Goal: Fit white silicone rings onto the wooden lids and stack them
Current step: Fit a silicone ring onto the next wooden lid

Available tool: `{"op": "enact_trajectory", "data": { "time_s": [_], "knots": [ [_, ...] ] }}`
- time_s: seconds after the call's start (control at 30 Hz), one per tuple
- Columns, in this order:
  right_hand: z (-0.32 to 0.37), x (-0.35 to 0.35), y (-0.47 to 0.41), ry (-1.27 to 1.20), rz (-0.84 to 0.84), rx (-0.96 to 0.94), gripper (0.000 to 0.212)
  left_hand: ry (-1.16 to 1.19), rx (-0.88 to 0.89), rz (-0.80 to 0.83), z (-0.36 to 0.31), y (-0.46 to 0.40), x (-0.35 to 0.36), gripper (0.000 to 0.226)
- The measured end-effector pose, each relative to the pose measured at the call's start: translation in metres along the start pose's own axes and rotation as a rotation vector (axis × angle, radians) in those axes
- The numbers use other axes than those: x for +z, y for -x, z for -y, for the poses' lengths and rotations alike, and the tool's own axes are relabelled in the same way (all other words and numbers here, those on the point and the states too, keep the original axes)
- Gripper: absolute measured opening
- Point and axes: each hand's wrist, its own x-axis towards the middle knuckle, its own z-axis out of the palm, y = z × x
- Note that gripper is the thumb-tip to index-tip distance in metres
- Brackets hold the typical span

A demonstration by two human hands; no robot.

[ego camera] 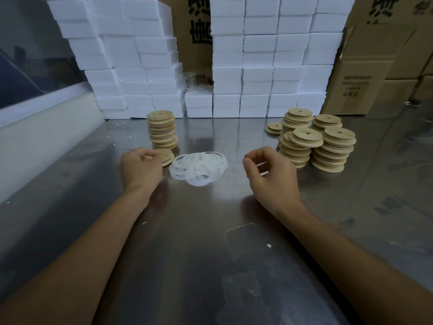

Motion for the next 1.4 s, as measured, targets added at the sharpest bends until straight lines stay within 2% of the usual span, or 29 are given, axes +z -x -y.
{"op": "enact_trajectory", "data": {
  "time_s": [0.07, 0.2, 0.3, 0.4, 0.47, 0.57, 0.63, 0.87, 1.03, 1.17, 1.3, 1.4],
  "knots": [
    [-0.002, -0.004, -0.001, 0.099, -0.049, -0.132, 0.005, -0.189, 0.213, 0.02, 0.002, 0.006, 0.0, 0.017],
    [-0.014, -0.019, -0.012, 0.306, -0.18, -0.176, 0.032, -0.426, 0.274, 0.077, 0.005, 0.01, 0.0, 0.027],
    [-0.024, -0.033, -0.019, 0.449, -0.237, -0.095, 0.052, -0.389, 0.362, 0.074, 0.004, 0.013, -0.002, 0.024],
    [-0.034, -0.041, -0.024, 0.538, -0.148, 0.076, 0.066, -0.316, 0.648, 0.087, 0.002, 0.018, -0.001, 0.015],
    [-0.038, -0.043, -0.026, 0.536, -0.153, 0.086, 0.064, -0.318, 0.772, 0.162, 0.0, 0.026, 0.002, 0.017],
    [-0.039, -0.043, -0.029, 0.486, -0.273, 0.02, 0.046, -0.358, 0.872, 0.351, 0.0, 0.037, 0.008, 0.025],
    [-0.042, -0.044, -0.03, 0.449, -0.323, -0.02, 0.036, -0.396, 0.882, 0.423, -0.001, 0.042, 0.011, 0.025],
    [-0.027, -0.037, -0.026, 0.186, -0.361, -0.111, 0.025, -0.439, 0.854, 0.437, -0.008, 0.047, 0.01, 0.019],
    [-0.01, -0.024, -0.018, -0.075, -0.268, 0.035, 0.019, -0.445, 0.827, 0.415, -0.011, 0.046, 0.011, 0.016],
    [-0.008, -0.016, -0.013, 0.04, -0.185, 0.054, 0.005, -0.388, 0.785, 0.523, -0.012, 0.044, 0.006, 0.015],
    [-0.01, -0.014, -0.011, 0.043, -0.122, 0.081, 0.014, -0.338, 0.727, 0.54, -0.012, 0.042, 0.003, 0.013],
    [-0.009, -0.015, -0.01, 0.034, -0.101, 0.098, 0.019, -0.432, 0.812, 0.521, -0.012, 0.043, 0.005, 0.013]
  ]
}}
